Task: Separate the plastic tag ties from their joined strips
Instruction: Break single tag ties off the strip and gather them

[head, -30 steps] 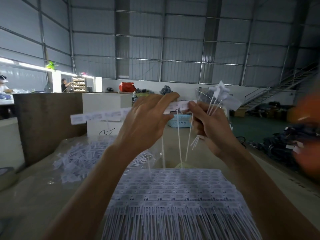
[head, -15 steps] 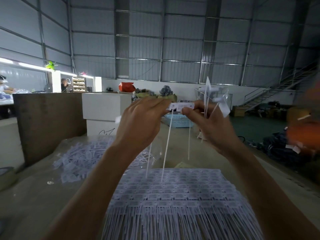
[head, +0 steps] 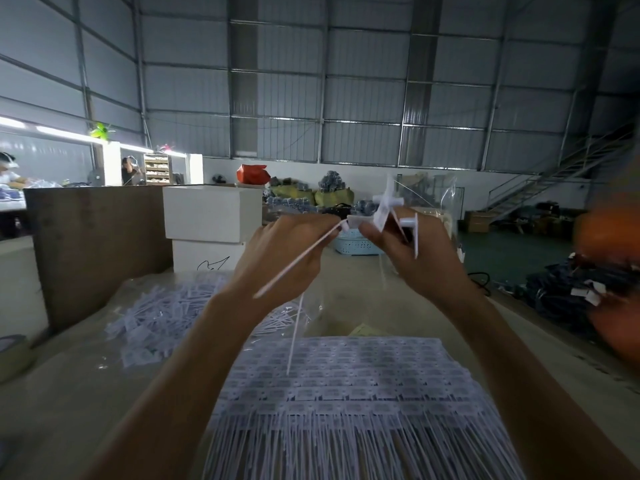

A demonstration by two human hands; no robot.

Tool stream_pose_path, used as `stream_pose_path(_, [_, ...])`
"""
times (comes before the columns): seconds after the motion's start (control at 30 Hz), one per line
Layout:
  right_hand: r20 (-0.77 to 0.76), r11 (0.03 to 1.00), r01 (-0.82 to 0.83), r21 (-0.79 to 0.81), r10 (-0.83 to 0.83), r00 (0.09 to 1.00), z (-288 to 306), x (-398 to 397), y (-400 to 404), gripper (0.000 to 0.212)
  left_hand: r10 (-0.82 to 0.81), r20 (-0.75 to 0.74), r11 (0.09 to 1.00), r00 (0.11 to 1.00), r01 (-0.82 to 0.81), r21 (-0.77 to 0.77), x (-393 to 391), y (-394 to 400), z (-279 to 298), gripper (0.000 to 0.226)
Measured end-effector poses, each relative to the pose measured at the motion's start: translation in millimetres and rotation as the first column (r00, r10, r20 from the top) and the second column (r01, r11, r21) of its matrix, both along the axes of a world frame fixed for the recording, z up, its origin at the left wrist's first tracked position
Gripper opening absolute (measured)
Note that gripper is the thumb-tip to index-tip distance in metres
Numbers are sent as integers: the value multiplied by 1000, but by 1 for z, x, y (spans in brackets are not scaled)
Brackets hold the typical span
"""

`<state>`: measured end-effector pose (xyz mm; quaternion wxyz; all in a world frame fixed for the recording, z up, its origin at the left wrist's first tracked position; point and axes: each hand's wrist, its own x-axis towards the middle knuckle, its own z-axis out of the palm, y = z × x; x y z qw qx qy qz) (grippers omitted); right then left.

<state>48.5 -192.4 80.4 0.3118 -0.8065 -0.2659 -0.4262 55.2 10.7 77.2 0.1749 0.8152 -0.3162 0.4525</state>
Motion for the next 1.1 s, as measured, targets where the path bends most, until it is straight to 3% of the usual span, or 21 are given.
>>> stream_pose_path(0.13, [-4,989,-63,131,64,998,-2,2,0,40,-24,70,999,997,26,-27,0,-3,1,22])
stream_pose_path(0.3, [-118,961,-185,206,212,970,-1,-3,4,40,-1,165,997,986,13,-70,-5,-4,4,25])
stream_pose_path(0.5, [-335,988,-128,90,151,930,-3,-3,4,47,109,287,994,952,-99,-50,-7,0,7,32])
stream_pose_path(0.8, [-432,960,-280,1,253,865,-2,-5,-1,34,210,412,978,887,-192,-84,-7,1,6,32])
stream_pose_path(0.97, [-440,931,-203,-304,52,897,-10,0,0,29,264,375,948,889,-168,-270,-1,8,14,23])
stream_pose_path(1.1, [-360,966,-74,-248,-21,933,-16,10,6,24,240,341,945,909,-139,-295,2,24,19,25])
